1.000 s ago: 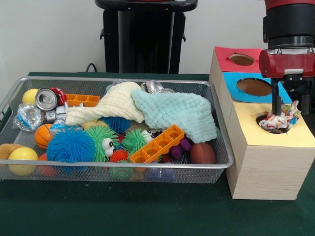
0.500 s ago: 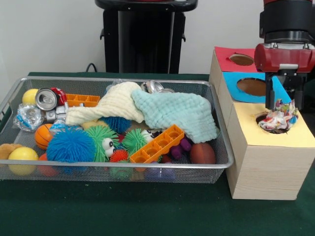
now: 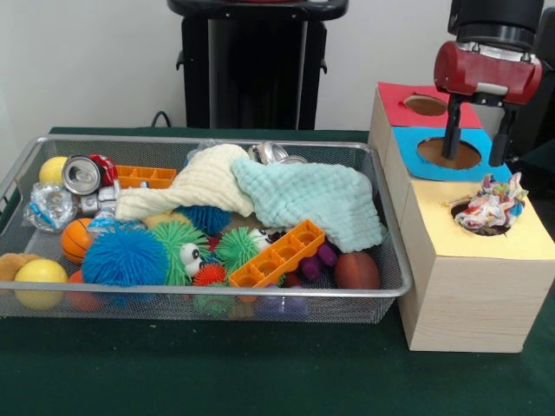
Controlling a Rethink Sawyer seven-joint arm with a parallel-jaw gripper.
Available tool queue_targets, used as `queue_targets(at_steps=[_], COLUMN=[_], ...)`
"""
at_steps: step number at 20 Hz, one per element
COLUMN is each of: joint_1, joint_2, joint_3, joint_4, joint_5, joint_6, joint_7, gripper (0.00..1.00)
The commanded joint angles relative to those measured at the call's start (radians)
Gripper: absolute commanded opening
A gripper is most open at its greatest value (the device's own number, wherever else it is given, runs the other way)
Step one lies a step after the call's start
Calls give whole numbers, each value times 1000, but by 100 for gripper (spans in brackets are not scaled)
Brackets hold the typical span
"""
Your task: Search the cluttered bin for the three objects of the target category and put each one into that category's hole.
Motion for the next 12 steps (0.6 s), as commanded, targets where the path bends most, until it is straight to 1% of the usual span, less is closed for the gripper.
queue_targets(at_steps=[1,2,4,9,12], joint_1=[3,1,15,22,-1], joint_2=[56,62,75,78,68], joint_3=[-32,-19,-28,-41,-26], joint_4=[-62,-62,-73,-100,-90], joint_5=[46,49,57,71,69], joint_6=[75,59,51,73,64], joint_7=[182,187,197,192,179], gripper=[100,100,100,100,100])
